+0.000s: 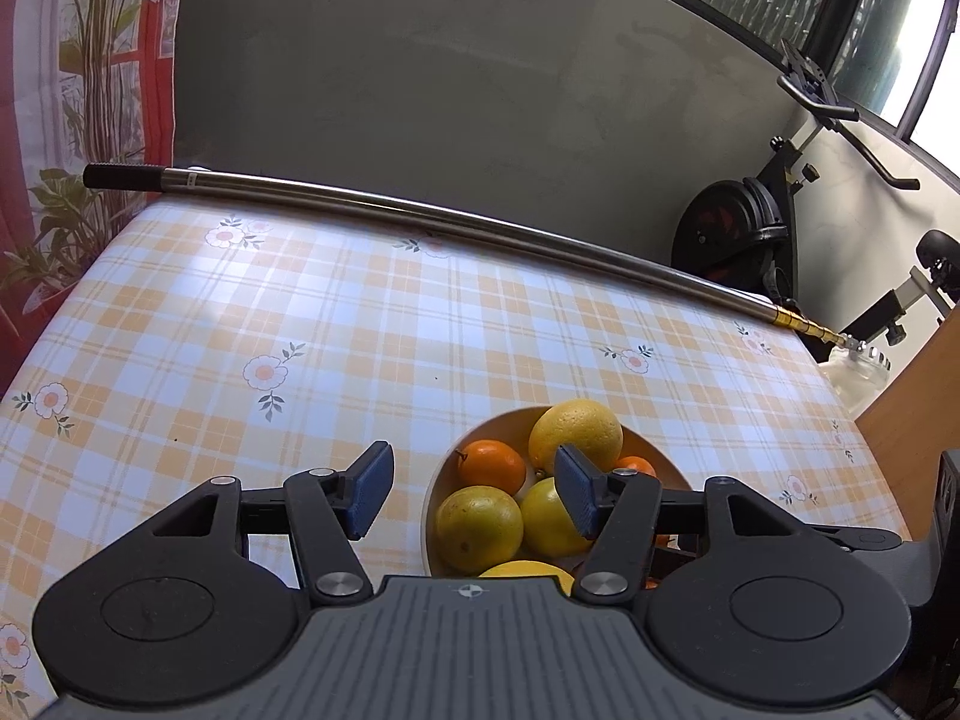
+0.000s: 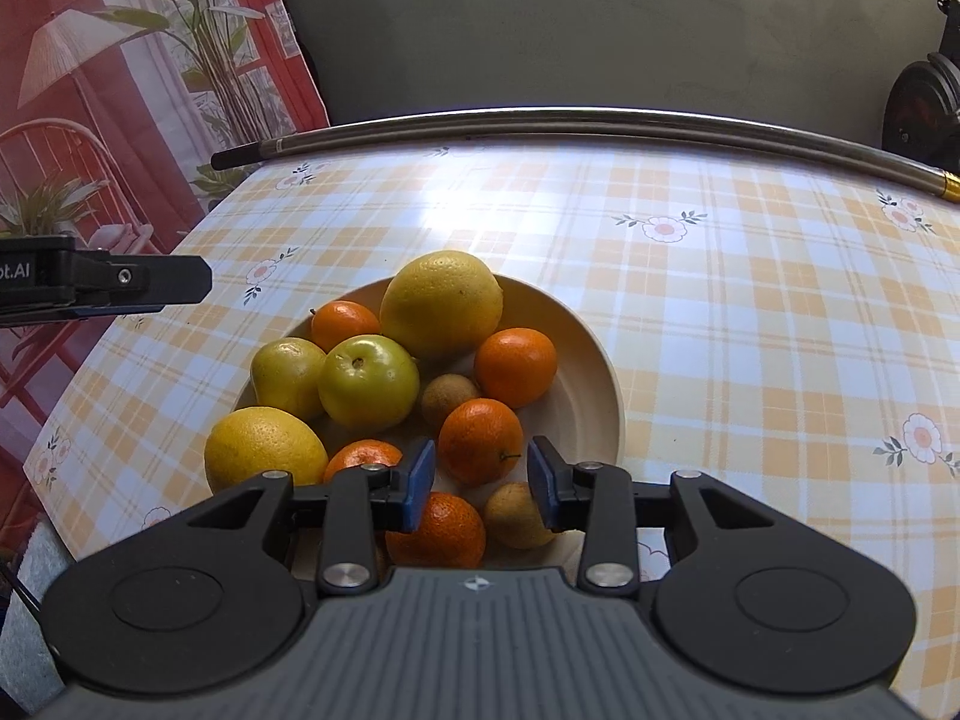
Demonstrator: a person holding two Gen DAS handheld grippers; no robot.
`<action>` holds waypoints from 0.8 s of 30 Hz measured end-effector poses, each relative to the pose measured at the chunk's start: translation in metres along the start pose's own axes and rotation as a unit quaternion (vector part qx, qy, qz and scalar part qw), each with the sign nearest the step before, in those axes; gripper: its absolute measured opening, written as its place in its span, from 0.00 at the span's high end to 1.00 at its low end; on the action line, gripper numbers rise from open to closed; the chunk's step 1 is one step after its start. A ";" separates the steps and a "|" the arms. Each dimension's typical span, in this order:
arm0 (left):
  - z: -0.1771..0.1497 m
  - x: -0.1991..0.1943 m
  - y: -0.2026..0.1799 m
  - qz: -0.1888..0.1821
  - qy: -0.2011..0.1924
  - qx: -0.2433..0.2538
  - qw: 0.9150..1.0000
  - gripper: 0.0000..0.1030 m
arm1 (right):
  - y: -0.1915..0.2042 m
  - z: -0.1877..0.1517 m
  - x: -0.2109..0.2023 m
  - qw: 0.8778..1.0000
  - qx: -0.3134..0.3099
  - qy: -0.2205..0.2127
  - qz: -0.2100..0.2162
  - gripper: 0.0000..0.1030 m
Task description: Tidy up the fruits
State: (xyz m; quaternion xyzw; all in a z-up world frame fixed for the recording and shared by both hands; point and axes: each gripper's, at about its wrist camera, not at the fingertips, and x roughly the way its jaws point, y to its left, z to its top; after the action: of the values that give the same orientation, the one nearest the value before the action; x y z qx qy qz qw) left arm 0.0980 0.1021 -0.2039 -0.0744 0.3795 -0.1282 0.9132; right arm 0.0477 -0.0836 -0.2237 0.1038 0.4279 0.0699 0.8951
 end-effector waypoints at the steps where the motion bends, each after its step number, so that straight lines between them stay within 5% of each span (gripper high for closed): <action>1: 0.000 -0.003 0.000 0.000 -0.002 0.000 1.000 0.39 | -0.001 0.000 -0.002 1.000 0.005 -0.001 -0.003 0.63; 3: 0.000 -0.008 -0.001 0.000 -0.008 0.004 1.000 0.38 | -0.001 0.000 -0.006 1.000 0.013 -0.003 -0.008 0.63; 18: 0.005 -0.043 -0.014 0.017 -0.052 0.029 0.998 0.08 | -0.010 0.008 -0.050 0.997 0.039 -0.055 -0.025 0.04; 24: 0.007 -0.058 -0.023 0.035 -0.075 0.039 0.996 0.00 | -0.006 0.011 -0.071 0.996 0.028 -0.082 -0.036 0.02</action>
State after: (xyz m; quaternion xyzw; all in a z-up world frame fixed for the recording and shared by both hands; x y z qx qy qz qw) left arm 0.0596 0.0968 -0.1545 -0.0348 0.3068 -0.1049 0.9453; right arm 0.0125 -0.1062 -0.1653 0.1191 0.3582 0.0165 0.9259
